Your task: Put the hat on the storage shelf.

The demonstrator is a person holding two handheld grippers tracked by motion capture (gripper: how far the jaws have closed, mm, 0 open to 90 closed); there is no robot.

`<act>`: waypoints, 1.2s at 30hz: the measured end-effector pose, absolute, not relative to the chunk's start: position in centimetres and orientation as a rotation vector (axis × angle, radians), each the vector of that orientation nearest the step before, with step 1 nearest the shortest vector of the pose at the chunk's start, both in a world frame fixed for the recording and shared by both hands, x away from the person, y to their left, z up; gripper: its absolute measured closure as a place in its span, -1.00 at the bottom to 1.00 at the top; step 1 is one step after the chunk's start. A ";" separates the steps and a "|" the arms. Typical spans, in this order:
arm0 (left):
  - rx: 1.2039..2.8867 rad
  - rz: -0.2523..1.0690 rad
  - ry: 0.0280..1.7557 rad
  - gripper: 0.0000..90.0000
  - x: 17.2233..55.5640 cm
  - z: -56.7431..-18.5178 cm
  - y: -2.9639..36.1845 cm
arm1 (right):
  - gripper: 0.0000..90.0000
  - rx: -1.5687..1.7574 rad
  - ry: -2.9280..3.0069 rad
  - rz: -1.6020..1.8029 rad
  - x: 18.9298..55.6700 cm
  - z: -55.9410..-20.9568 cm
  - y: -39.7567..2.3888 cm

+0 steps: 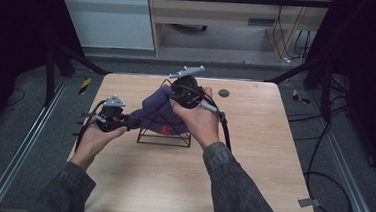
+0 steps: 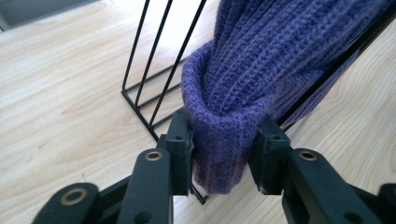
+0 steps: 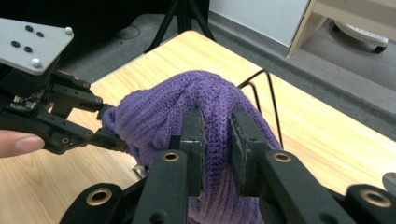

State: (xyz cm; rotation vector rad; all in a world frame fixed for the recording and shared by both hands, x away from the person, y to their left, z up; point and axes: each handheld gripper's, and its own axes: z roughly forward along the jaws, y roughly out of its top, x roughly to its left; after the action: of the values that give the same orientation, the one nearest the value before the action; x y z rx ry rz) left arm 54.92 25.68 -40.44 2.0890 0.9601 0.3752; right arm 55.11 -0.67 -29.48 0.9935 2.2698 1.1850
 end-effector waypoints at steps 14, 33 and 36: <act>2.004 0.395 1.002 0.13 53.7 -41.7 27.6 | 0.49 0.981 2.277 1.198 54.5 -29.9 -0.3; 1.978 0.612 1.133 -0.41 50.6 -43.1 29.7 | 0.31 0.968 2.254 1.191 53.7 -29.3 -2.2; 1.990 0.595 1.153 -0.50 50.4 -43.8 29.8 | 0.30 0.969 2.249 1.195 53.6 -29.1 -2.6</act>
State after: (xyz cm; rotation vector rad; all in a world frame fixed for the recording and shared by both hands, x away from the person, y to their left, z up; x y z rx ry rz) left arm 50.35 29.80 -43.85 1.9899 1.1525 0.5948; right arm 53.57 -2.58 -29.11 0.9695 2.2493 1.1951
